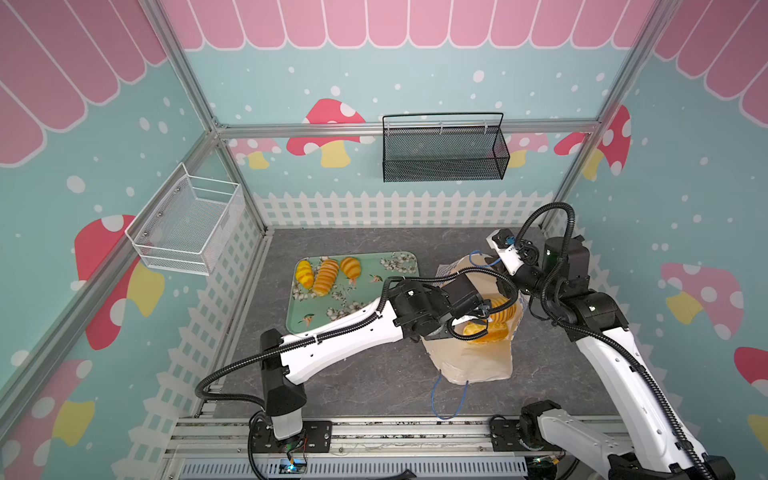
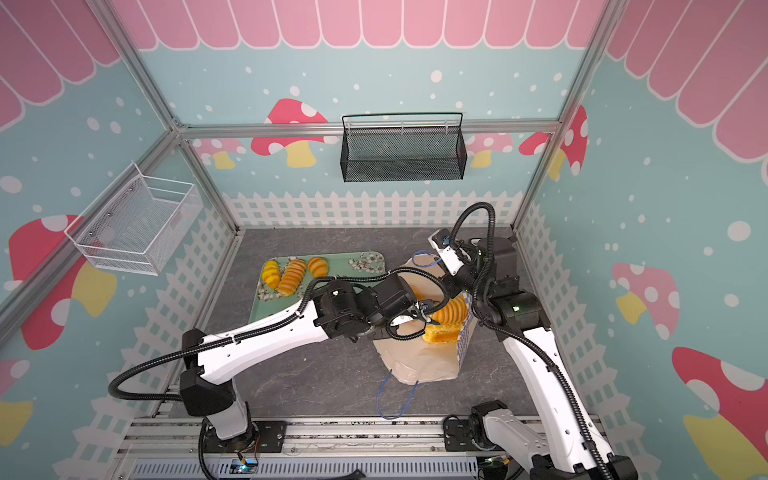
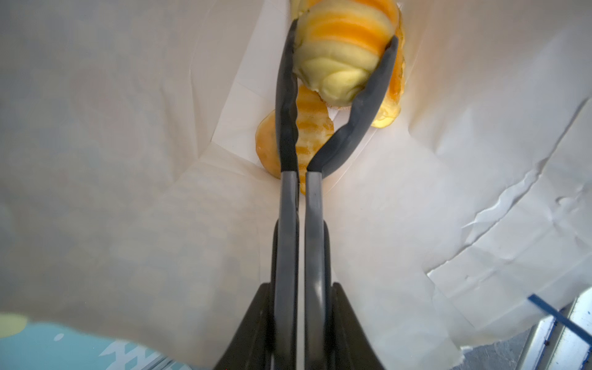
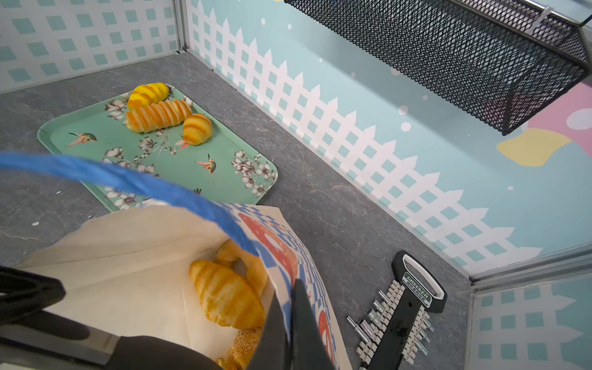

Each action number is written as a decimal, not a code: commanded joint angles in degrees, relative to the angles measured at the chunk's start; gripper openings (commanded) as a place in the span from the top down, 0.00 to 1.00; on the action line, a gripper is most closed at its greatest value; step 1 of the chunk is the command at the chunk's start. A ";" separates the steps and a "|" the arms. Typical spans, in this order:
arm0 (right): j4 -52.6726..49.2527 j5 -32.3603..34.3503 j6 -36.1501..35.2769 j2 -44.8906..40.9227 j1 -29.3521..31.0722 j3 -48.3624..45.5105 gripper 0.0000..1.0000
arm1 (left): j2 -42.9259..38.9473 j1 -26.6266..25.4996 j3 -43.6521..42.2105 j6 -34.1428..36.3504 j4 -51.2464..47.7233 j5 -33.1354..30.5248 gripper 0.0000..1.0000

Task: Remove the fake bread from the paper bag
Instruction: 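Close the tongs on a striped yellow bread inside the bag, then lift the striped bread out of the bag and carry it over the tray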

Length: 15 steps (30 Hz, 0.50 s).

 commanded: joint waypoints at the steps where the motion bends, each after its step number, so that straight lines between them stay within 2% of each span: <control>1: 3.18 -0.56 0.24 -0.56 0.46 0.45 1.00 | -3.85 -0.53 -1.44 -1.27 -0.38 -2.60 0.92; 7: 3.23 0.36 0.54 0.23 0.46 0.83 1.00 | -9.76 -1.57 -4.96 -2.10 -1.50 -6.09 0.95; 8: 3.31 0.57 0.54 0.32 0.46 0.91 1.00 | -10.91 -1.75 -5.70 -4.43 -1.79 -6.57 0.95; 15: 4.27 1.07 0.72 0.95 0.48 0.99 1.00 | -20.45 -2.73 -10.70 -7.68 -3.00 -9.49 0.98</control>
